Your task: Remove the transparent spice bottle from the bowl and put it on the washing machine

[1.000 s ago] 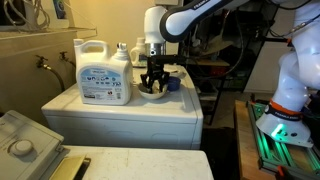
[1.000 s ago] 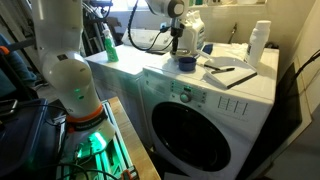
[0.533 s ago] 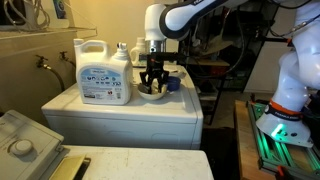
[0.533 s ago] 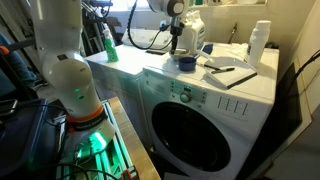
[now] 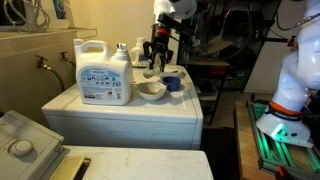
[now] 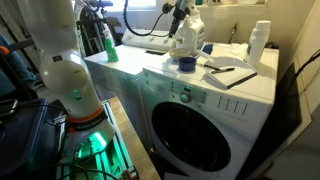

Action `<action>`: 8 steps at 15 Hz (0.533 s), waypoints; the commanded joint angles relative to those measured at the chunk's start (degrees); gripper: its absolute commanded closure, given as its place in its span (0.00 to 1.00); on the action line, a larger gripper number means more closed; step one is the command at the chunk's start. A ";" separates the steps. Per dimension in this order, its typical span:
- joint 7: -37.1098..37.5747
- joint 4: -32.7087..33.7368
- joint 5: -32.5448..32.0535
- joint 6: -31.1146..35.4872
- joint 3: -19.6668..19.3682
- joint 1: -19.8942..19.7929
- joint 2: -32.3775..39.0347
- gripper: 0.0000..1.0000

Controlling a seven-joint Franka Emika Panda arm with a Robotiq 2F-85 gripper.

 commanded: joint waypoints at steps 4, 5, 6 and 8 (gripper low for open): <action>-6.02 5.33 12.38 -16.66 -2.13 -3.52 4.86 0.72; -6.30 6.11 13.18 -20.20 -2.52 -3.98 5.71 0.72; -5.27 6.38 12.84 -23.26 -3.19 -4.25 6.22 0.72; -3.83 6.89 12.18 -28.45 -4.34 -4.63 7.63 0.72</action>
